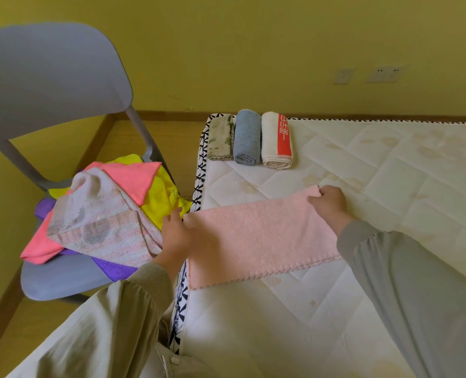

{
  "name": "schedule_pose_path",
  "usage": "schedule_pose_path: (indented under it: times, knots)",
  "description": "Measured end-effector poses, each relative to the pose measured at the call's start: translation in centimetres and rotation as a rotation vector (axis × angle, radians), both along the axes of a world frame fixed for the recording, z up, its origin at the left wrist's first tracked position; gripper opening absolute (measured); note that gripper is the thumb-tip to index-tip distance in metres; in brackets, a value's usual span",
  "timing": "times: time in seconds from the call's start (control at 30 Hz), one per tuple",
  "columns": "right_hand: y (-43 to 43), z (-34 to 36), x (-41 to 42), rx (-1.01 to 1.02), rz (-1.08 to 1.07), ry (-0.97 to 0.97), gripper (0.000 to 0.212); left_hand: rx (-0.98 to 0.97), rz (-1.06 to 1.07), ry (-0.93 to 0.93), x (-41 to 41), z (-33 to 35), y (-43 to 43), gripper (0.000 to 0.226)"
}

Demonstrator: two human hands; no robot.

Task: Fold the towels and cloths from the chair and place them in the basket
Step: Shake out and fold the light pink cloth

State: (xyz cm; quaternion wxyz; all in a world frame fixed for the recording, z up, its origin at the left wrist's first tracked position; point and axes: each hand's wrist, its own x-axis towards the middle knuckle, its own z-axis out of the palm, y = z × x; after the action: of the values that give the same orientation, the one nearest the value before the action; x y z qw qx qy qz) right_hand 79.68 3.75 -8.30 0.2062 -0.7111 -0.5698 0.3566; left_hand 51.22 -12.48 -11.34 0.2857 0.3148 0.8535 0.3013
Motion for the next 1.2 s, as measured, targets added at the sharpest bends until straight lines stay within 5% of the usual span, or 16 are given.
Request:
schedule_pose_path:
  times: [0.2,0.37,0.5,0.93,1.13,1.2]
  knots:
    - [-2.5,5.0,-5.7,0.238,0.335,0.183,0.023,0.133,-0.22,0.047,1.4,4.4,0.9,0.047]
    - [-4.8,11.6,-9.7,0.323,0.65,0.173,0.044,0.326,-0.347,-0.44,1.2,12.2,2.1,0.04]
    - [-6.4,15.1,-11.6,0.402,0.719,0.166,0.042,0.458,-0.442,-0.54,0.8,17.2,1.6,0.027]
    - [-10.3,20.9,-13.3,0.468,0.824,0.185,0.043,0.534,-0.44,-0.289,0.4,23.6,-1.2,0.01]
    - [-10.5,22.3,-11.4,0.361,0.844,0.079,0.024,0.6,-0.344,-0.094,0.6,25.9,-2.6,0.015]
    - [-10.2,22.6,-10.6,0.362,0.839,0.037,0.04,0.62,-0.275,-0.004,0.4,26.4,-2.9,0.02]
